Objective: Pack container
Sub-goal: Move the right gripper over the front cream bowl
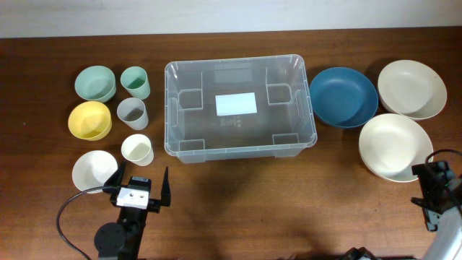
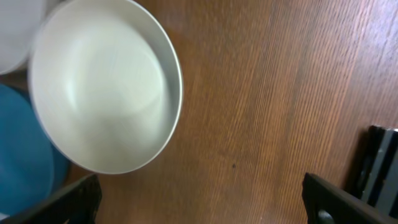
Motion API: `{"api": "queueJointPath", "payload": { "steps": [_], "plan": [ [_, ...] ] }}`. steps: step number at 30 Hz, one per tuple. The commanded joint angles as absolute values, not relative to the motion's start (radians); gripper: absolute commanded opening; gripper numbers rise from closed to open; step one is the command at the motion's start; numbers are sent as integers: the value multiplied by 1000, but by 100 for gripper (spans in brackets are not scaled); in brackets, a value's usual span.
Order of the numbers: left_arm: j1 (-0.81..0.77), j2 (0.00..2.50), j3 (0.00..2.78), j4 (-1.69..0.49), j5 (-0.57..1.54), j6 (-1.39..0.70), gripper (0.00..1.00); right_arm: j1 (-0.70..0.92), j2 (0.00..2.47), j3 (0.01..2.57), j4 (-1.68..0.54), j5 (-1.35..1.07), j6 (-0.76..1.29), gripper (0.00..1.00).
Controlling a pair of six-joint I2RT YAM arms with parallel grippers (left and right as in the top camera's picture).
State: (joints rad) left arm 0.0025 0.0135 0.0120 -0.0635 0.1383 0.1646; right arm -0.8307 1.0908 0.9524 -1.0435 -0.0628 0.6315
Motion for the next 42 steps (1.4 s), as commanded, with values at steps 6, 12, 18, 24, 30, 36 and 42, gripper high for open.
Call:
{"api": "queueJointPath", "payload": {
  "steps": [6, 12, 18, 24, 30, 36, 42],
  "plan": [
    [10, 5, 9, -68, 134, 174, 99, -841, 1168, 880, -925, -147, 596, 99],
    [10, 5, 9, -68, 134, 174, 99, -889, 1168, 756, -811, -150, 568, 99],
    [10, 5, 9, -68, 134, 174, 100, -896, 1168, 717, -736, -186, 510, 99],
    [9, 5, 9, -68, 134, 174, 99, -896, 1171, 717, -678, -192, 508, 99],
    [9, 5, 9, -68, 134, 174, 100, -896, 1234, 713, -580, -226, 503, 99],
    [10, 5, 9, -68, 134, 174, 100, -896, 1345, 713, -493, -286, 490, 99],
    [10, 5, 9, -68, 134, 174, 99, -896, 1448, 713, -435, -317, 489, 99]
  ]
}}
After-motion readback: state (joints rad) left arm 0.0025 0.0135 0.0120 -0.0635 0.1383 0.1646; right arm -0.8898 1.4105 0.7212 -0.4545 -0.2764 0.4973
